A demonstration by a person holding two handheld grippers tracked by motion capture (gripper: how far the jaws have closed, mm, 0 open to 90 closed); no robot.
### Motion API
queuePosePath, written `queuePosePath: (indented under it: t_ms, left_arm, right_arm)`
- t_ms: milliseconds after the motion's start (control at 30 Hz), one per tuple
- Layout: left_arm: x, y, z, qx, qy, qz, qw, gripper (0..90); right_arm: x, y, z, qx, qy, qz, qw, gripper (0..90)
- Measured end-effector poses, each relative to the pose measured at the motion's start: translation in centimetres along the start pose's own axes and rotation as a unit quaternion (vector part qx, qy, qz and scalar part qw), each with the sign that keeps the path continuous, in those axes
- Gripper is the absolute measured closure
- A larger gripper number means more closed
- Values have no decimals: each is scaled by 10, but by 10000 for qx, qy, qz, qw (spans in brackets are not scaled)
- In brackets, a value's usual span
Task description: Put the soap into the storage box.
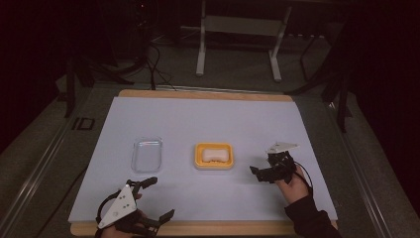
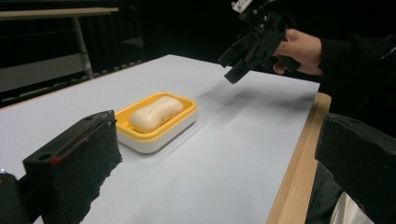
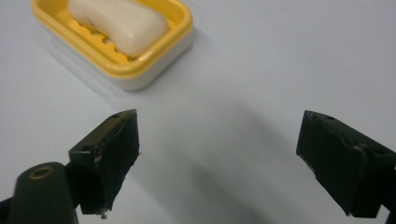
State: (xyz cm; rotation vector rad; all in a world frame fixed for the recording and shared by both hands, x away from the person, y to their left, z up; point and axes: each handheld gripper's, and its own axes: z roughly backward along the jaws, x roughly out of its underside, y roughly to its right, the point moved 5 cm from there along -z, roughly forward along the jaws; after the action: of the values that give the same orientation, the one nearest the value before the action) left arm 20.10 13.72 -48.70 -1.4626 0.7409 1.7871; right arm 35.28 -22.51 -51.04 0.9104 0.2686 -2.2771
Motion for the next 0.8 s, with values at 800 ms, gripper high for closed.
queuePosePath:
  t_ms: [800]
  left_arm:
    - [1,3,-2,58,-122,-51,9999,1]
  right_arm:
    - [10,-1,-2,70,162,-139,9997,130]
